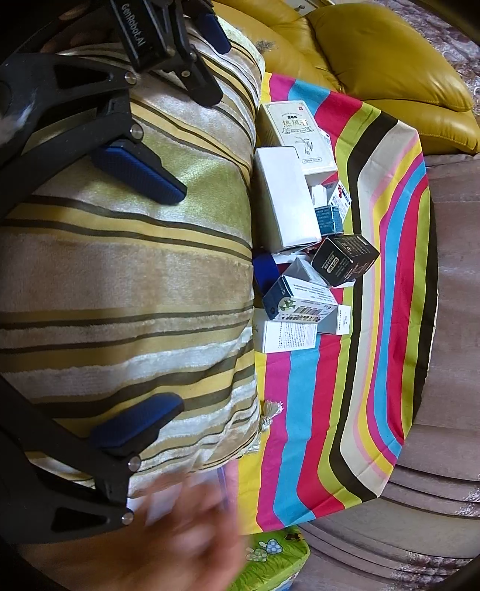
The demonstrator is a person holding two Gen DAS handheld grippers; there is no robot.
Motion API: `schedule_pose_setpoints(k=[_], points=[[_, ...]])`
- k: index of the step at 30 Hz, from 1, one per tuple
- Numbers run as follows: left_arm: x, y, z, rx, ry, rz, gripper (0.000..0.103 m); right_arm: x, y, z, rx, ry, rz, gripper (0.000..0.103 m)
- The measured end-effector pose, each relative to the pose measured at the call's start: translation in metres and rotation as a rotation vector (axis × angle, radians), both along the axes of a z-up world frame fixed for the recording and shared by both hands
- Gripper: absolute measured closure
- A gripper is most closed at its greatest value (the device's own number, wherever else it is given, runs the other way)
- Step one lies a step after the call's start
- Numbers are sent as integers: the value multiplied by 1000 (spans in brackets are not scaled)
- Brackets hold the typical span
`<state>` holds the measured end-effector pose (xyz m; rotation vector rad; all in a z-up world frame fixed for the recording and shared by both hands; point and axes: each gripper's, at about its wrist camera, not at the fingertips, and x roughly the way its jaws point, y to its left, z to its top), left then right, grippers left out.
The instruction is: Organize rigid objects
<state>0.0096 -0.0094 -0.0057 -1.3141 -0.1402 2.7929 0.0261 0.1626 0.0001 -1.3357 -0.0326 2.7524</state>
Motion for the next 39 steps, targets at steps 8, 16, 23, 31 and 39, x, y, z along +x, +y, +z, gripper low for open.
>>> schedule_pose_setpoints(k=[8,16,23,31,39], points=[[-15,18,25,39,17,-148,0,1,2,1,-17,10,-1,0],[-36,24,19,220,-55,-93,0,0,-8,0,78,16,-1,0],[-41,-1,32,156,-1,-10,0,-2,-10,0,97,9,3,0],[-60,-25,24,224,-43,123,0,-4,4,3,3,-7,49,0],[-88,-18,21,200,-86,183,0,-6,20,15,-42,3,141,0]])
